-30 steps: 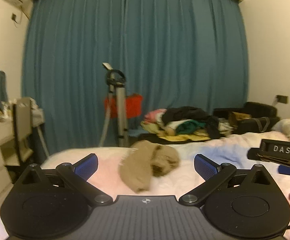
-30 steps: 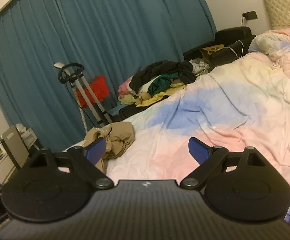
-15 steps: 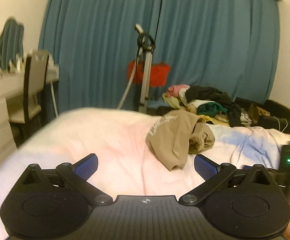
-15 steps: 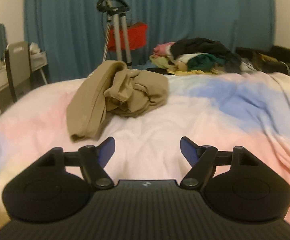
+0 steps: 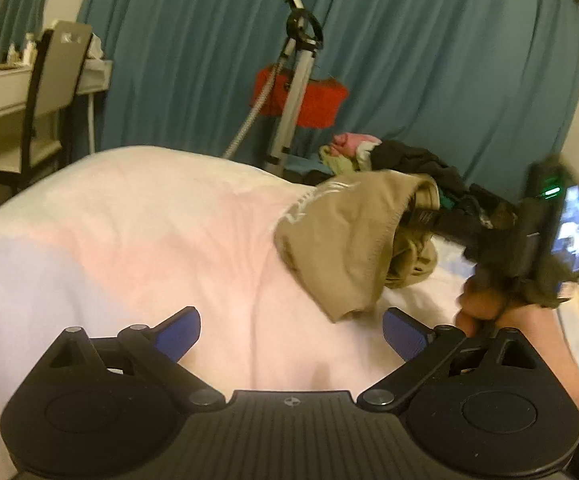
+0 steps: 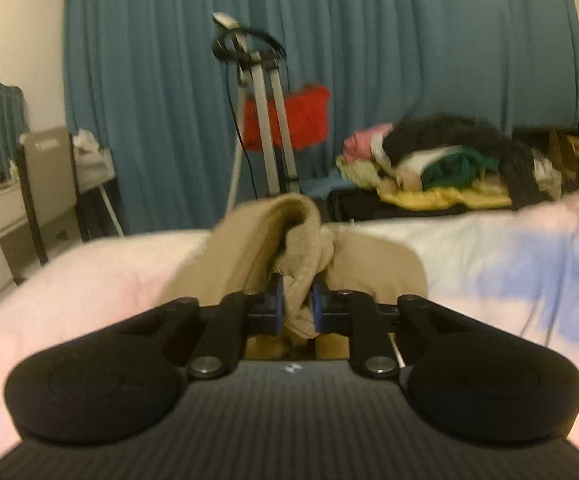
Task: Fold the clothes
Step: 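Grasp the beige T-shirt with the right gripper and lift it up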
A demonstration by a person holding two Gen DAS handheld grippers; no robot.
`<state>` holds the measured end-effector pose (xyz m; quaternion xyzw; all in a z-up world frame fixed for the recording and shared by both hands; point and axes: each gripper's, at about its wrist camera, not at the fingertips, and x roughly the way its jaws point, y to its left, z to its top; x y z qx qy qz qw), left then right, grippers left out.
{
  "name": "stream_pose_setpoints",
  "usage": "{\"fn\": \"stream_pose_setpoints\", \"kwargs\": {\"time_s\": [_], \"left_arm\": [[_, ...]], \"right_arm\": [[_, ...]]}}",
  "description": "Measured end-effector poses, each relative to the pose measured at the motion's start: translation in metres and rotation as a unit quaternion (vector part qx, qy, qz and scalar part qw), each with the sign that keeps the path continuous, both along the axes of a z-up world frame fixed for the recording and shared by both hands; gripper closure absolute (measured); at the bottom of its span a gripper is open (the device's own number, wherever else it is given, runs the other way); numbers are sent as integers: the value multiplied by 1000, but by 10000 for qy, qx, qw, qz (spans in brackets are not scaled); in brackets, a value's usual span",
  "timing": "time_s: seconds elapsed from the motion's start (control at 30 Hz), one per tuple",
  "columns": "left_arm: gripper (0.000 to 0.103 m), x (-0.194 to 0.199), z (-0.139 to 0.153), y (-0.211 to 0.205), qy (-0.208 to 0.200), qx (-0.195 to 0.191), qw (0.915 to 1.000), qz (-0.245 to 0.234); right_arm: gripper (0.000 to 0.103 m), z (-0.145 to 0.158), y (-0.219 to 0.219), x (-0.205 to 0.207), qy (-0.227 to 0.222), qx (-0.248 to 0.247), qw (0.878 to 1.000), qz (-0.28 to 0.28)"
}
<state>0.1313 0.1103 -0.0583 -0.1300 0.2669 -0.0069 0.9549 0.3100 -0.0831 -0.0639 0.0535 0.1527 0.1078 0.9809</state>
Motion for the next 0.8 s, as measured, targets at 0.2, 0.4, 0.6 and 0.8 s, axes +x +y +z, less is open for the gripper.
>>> {"fn": "stream_pose_setpoints", "kwargs": {"time_s": [0.2,0.4,0.6,0.8], "left_arm": [[10,-15,8,-19,-251,86,9971,-711],[12,-38,11,-63,-416,794,9872,-1321],[13,-79,8,-117,-720,1336,9682,-1989],[14,-121,-9,-175,-1146,2158,9370,-2498]], "right_arm": [[90,55,-17,-65,-709,-241,9965,377],[90,111,-40,-149,-1237,-285,9894,706],[90,157,-73,-222,-1647,112,9824,869],[90,162,-117,-258,-1708,534,9810,751]]}}
